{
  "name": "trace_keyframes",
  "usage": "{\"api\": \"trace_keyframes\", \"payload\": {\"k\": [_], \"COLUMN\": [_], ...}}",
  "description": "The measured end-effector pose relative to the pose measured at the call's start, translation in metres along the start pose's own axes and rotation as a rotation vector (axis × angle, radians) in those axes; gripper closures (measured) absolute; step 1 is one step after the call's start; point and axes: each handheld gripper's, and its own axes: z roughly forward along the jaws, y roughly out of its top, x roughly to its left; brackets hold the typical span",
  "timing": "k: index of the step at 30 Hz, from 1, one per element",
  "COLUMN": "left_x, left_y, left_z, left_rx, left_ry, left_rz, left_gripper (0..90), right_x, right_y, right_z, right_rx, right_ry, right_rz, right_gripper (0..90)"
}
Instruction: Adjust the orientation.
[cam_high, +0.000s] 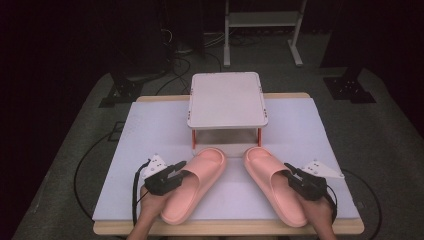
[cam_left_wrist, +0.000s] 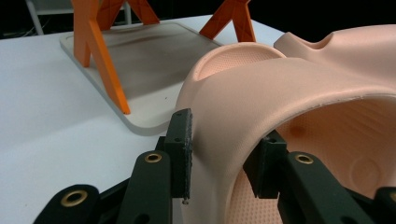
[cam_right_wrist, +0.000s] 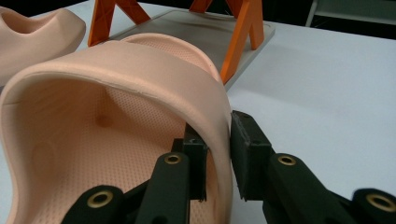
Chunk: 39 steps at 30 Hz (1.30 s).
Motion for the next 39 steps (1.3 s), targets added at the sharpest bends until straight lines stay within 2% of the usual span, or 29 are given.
{"api": "trace_keyframes", "payload": {"k": [27, 39], "left_x": [-0.008, -0.013], "left_y": [0.024, 0.036], "left_z": [-0.011, -0.016], "left_rx": [-0.036, -0.054], "left_ry": [-0.032, -0.049], "left_rz": [0.015, 0.021], "left_gripper": [65.9, 66.3], "right_x": [0.008, 0.013], "right_y": [0.025, 0.039], "right_z": [-0.008, -0.013], "right_rx": [-0.039, -0.057], "right_ry": [0.029, 0.025], "right_rz": [0.002, -0.021], "right_gripper": [76.9, 78.9]}}
